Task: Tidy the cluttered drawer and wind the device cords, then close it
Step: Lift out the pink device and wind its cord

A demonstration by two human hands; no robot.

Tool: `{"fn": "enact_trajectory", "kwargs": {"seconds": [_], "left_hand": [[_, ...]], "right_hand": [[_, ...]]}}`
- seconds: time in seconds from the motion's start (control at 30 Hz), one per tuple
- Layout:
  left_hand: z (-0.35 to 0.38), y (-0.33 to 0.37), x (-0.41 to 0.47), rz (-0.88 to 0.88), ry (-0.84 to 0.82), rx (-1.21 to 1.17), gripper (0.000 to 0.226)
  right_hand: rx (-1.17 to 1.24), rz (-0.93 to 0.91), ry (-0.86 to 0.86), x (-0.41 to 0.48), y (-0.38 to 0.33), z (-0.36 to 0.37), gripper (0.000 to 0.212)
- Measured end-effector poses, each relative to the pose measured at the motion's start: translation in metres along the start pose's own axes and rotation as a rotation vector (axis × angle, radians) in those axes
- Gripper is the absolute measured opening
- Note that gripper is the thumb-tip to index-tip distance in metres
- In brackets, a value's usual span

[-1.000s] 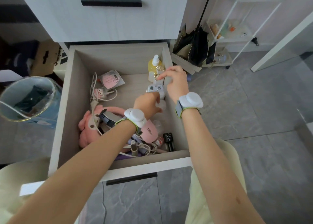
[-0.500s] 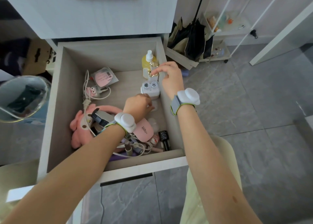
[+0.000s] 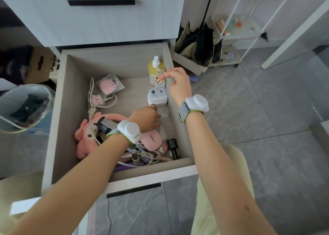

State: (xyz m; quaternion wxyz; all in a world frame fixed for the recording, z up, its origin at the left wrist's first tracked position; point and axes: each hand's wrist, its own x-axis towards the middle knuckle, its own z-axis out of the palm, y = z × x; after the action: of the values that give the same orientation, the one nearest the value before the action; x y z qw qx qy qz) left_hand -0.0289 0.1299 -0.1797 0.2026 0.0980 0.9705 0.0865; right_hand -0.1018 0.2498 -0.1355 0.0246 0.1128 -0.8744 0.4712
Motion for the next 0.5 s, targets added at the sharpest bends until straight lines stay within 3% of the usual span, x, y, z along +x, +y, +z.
{"fn": "enact_trajectory", "kwargs": {"seconds": [0.27,0.5], "left_hand": [[0.0038,-0.0002,-0.0019,0.061,-0.131,0.164,0.059],[0.0067,-0.0028,-0.0059,0.089,-0.126,0.113,0.065]], "right_hand": [[-0.003,0.019,0.001,-0.0008,-0.0017,-0.0001,0.054],[0.015,0.008,0.016,-0.0009,-0.0006,0.0012,0.052]]}}
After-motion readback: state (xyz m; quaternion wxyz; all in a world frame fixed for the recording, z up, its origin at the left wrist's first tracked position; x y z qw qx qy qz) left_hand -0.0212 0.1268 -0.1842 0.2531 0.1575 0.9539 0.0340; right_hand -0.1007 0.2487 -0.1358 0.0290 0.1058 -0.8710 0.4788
